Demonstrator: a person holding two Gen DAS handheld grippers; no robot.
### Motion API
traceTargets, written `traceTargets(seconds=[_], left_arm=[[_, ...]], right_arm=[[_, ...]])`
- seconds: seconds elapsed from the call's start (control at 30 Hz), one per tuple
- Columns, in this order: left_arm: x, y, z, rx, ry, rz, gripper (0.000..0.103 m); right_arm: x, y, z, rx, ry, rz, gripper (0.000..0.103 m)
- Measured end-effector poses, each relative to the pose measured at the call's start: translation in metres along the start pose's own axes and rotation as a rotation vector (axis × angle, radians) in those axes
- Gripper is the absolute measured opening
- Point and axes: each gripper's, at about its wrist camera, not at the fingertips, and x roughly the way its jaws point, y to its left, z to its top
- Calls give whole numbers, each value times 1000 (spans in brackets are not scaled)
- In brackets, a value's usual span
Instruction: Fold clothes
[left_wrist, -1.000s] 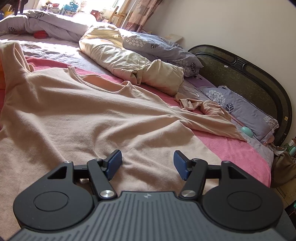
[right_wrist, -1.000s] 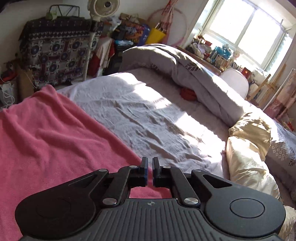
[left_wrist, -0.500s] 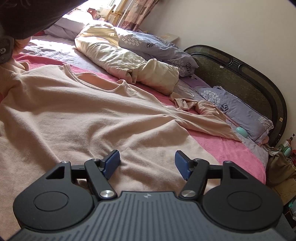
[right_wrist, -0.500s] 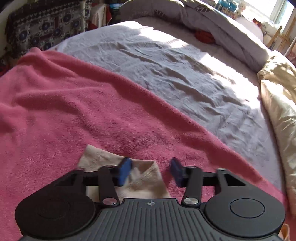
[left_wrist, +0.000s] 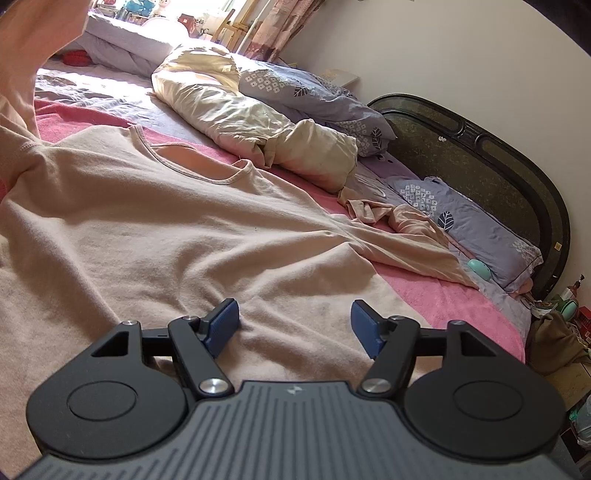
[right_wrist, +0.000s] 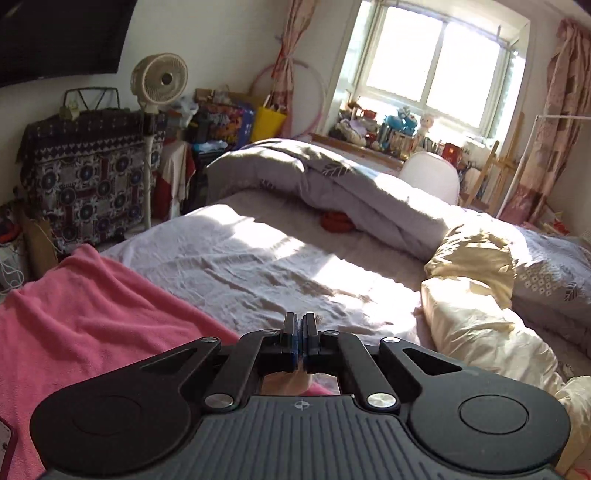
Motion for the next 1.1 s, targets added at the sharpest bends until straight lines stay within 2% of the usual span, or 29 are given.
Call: traceTargets(seconds=[0.1, 0.17, 0.33, 0.4, 0.47, 0.5, 0.53, 0.6, 0.63, 0.67, 0.77, 0.83, 0.87, 0.93, 1.0, 1.07, 1.1], left_arm=[[0, 1, 0, -5, 2, 3, 68], [-1, 1, 0, -9, 1, 5, 68], [-5, 5, 1, -42, -15, 38, 69], [-9, 8, 2, -65, -29, 69, 69], [-20, 11, 1, -94, -49, 131, 69], [-29, 15, 0, -112, -55, 170, 69], [-40, 19, -3, -125, -60, 201, 69], [-66, 27, -13, -120, -76, 218, 69], [-79, 30, -18, -114, -89, 250, 69], [-89, 32, -20, -100, -103, 283, 68], [-97, 38, -1, -13, -159, 388, 69], [-103, 42, 11, 46, -196, 458, 69], [-106, 44, 17, 75, -214, 493, 71], [-108, 49, 29, 143, -240, 544, 74], [-88, 59, 37, 235, -195, 497, 77], [-70, 72, 44, 220, -116, 474, 77], [-61, 79, 47, 204, -72, 469, 77]], right_arm=[[-55, -65, -23, 101, -11, -75, 4], [-85, -101, -55, 155, 17, -126, 4], [-101, -154, -179, 253, 241, -260, 5], [-89, -161, -235, 297, 386, -290, 6], [-83, -162, -271, 327, 489, -296, 7], [-84, -158, -284, 335, 511, -296, 7], [-88, -156, -288, 332, 501, -295, 14], [-102, -150, -275, 280, 407, -305, 44], [-108, -148, -263, 255, 345, -297, 70], [-112, -146, -248, 234, 279, -264, 74], [-101, -132, -200, 193, 149, -131, 75], [-68, -111, -169, 165, 128, -45, 75], [-45, -97, -157, 156, 148, 5, 75], [6, -71, -141, 131, 243, 108, 75], [50, -42, -132, 97, 357, 183, 75], [84, -13, -130, -19, 457, 195, 77], [96, -1, -132, -89, 485, 173, 73]])
